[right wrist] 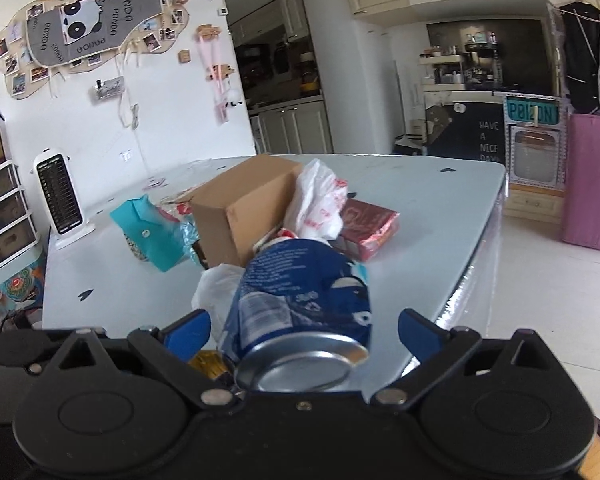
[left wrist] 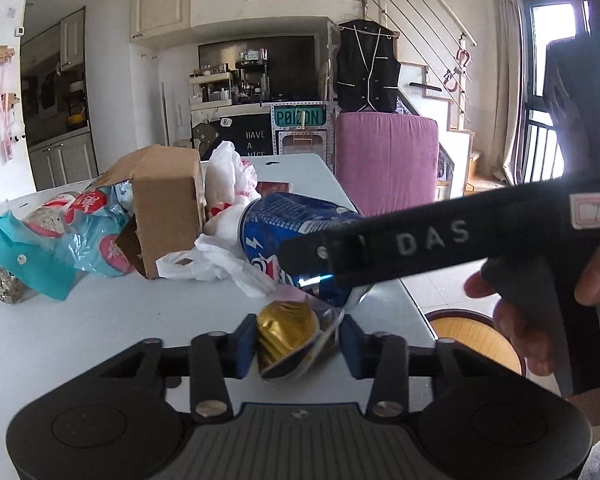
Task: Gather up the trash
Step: 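Grasp the gold capsule with the left tool while the right tool grasps the blue can, then lift the gold capsule and blue can and carry both over the wastebasket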
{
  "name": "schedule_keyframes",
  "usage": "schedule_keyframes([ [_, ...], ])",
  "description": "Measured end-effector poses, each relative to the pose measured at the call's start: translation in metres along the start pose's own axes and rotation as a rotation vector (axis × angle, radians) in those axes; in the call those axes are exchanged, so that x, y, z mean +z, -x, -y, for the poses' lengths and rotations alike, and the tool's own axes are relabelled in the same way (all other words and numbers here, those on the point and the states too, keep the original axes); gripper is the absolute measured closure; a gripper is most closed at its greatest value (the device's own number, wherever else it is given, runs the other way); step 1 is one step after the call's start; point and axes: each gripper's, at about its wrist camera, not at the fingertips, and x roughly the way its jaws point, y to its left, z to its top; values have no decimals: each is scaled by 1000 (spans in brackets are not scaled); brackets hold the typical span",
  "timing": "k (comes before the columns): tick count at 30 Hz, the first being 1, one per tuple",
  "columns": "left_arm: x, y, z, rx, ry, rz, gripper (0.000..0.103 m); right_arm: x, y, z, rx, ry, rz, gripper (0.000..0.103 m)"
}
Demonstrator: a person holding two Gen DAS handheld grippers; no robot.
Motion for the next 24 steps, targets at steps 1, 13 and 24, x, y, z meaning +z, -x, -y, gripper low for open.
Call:
schedule_keyframes([
  [1, 0, 0, 0, 0, -1, 3, 61, 0, -1, -1, -2, 1, -1, 4],
  [13, -4, 8, -7, -7, 63, 35, 62, -4, 2, 2, -5, -40, 1, 20],
  [24, -3, 28, -18, 35, 146, 68, 62, 2, 25, 4, -13, -105, 53, 28],
])
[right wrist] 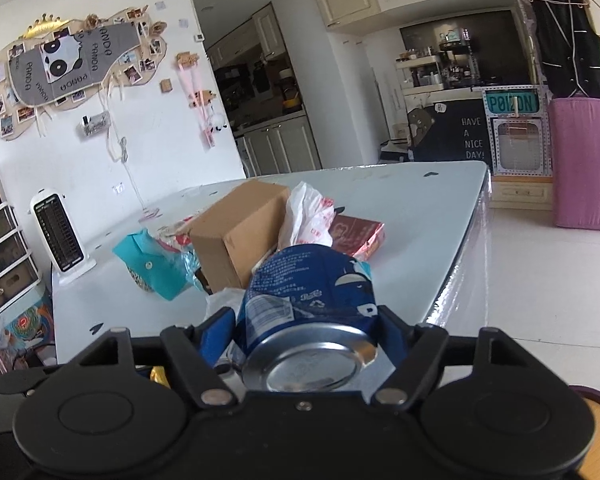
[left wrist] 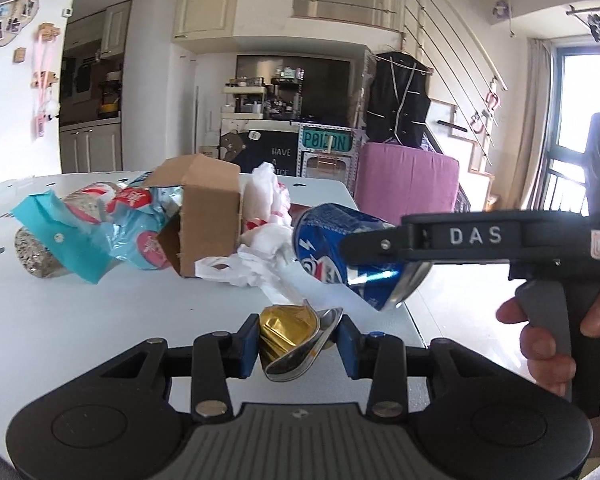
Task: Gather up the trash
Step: 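Lift the gold capsule and blue can and carry both over the wastebasket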
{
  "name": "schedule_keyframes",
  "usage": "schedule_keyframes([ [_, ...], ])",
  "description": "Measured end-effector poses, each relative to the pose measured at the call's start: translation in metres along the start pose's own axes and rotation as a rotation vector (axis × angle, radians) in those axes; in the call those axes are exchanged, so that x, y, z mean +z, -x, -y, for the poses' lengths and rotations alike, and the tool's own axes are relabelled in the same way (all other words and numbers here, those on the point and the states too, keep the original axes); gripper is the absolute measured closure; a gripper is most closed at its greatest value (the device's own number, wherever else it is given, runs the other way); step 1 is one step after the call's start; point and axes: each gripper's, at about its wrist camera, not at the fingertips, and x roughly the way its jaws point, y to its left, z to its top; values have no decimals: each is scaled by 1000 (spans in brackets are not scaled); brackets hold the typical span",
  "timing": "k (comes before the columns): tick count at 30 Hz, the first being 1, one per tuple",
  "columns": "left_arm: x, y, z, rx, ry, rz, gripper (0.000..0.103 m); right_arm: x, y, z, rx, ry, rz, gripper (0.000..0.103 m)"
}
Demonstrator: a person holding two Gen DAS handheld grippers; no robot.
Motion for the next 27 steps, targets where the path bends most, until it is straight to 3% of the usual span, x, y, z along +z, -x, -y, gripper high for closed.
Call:
schedule_keyframes([
  [13, -1, 20, -12, 42, 66, 1, 62, -14, 8, -14, -5, 44, -33, 34],
  [18, -1, 21, -13, 44, 75, 2, 62, -21, 0, -18, -50, 73, -65, 18],
  [22, -2, 19, -15, 46, 82, -7, 62, -21, -8, -13, -37, 51, -72, 23],
  [23, -2, 18, -15, 46, 83, -8, 62, -20, -9, -11, -25, 41, -71, 33],
  [27, -3, 17, -16, 45, 88, -12, 62, -22, -9, -8, -14, 30, -61, 33],
])
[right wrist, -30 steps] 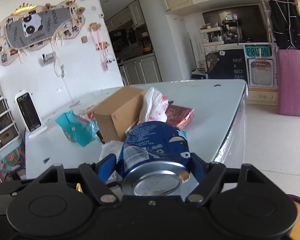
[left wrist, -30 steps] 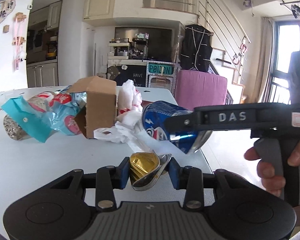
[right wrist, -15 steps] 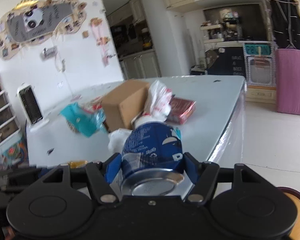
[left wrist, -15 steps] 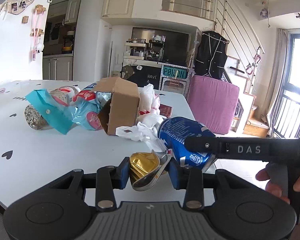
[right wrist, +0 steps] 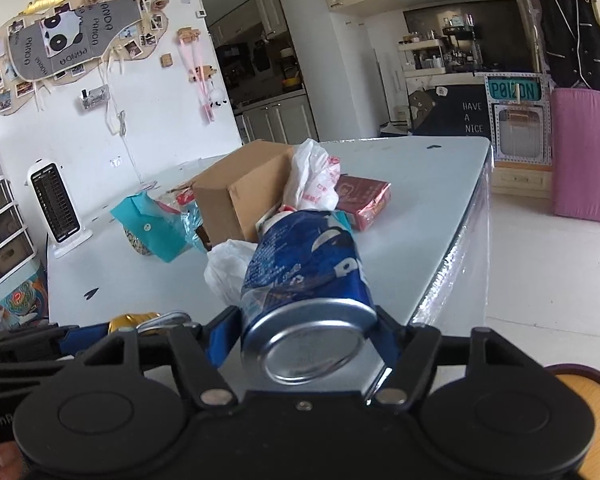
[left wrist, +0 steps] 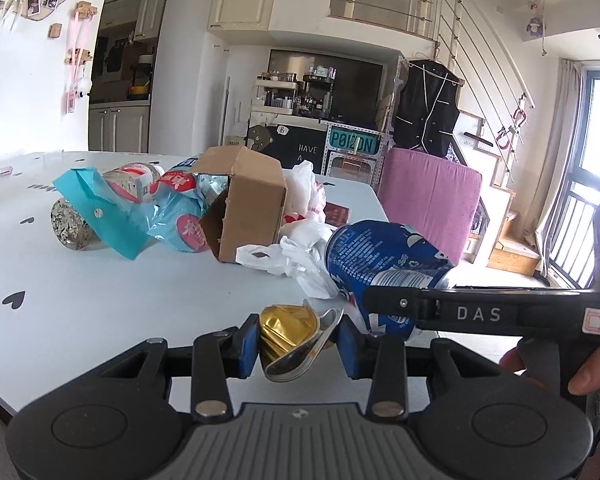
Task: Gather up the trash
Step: 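Lift the gold capsule and blue can and carry both over the wastebasket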
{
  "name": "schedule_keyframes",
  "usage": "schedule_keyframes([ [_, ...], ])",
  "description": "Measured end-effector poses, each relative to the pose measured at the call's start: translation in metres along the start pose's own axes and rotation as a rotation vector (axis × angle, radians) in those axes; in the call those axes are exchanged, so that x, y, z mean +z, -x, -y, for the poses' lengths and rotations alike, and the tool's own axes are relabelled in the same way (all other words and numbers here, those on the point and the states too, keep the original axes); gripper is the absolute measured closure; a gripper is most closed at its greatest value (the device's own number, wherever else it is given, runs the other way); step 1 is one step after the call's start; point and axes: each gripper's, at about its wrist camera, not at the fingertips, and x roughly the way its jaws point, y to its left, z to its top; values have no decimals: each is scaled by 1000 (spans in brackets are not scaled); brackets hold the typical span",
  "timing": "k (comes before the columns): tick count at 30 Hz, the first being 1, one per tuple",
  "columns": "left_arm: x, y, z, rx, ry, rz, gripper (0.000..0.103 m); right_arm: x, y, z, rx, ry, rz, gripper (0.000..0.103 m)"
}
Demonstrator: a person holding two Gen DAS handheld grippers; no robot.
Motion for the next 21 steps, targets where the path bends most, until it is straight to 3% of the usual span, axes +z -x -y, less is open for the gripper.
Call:
schedule_keyframes([
  [13, 14, 14, 3, 9, -19, 43, 62, 12, 35, -12, 36, 19, 91, 34],
  [21, 45, 19, 22, -27, -58, 92, 62, 25, 69, 0, -45, 15, 144, 34],
])
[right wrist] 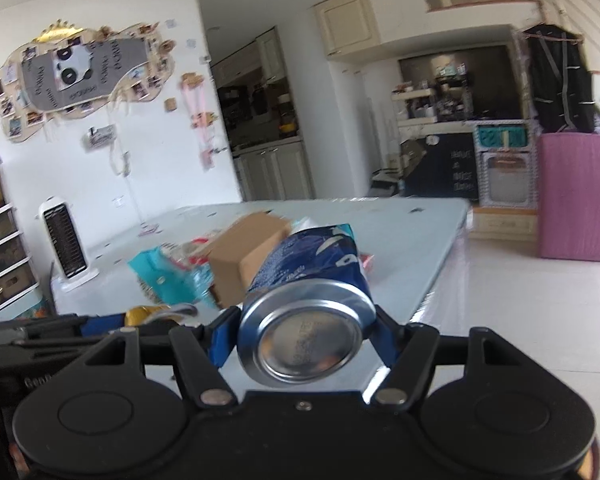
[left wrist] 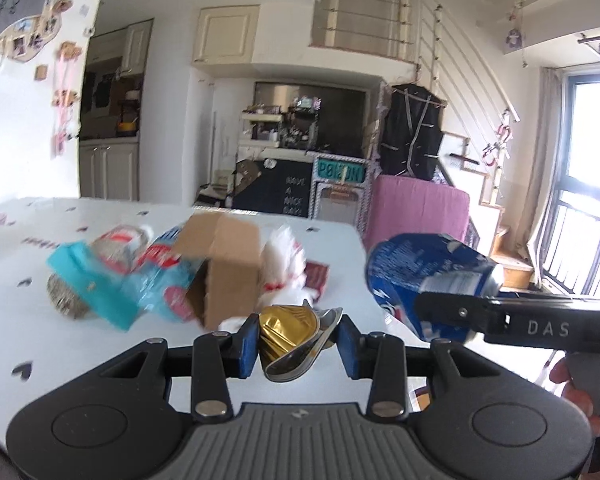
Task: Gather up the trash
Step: 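Lift the gold capsule and blue can and carry both over the wastebasket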
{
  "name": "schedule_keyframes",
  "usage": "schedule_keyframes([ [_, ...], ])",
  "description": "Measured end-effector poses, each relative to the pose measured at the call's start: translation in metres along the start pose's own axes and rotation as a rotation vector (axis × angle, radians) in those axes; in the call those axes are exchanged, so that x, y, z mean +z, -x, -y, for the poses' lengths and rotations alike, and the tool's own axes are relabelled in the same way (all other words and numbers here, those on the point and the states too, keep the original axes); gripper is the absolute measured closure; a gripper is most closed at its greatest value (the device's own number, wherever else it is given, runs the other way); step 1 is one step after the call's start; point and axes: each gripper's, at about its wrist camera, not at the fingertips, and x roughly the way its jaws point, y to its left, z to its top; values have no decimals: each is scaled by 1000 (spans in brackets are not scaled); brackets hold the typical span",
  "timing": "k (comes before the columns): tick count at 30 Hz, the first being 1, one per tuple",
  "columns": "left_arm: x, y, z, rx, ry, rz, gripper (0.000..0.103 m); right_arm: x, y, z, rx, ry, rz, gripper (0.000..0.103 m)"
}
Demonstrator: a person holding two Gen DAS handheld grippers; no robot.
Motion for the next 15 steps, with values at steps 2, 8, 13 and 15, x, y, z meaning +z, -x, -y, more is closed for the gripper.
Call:
schedule_keyframes([
  [2, 9, -3, 9, -26, -8, 7, 62, 4, 10, 10, -33, -8, 13, 34],
  [8, 34, -17, 46, -99, -57, 35, 62, 11, 43, 45, -142, -23, 44, 34],
  [13, 39, -42, 83, -172, -95, 8, 62, 13, 69, 79, -235, -52, 74, 34],
  [15, 40, -54, 97, -199, -100, -12, 62, 13, 77, 93, -266, -74, 88, 34],
])
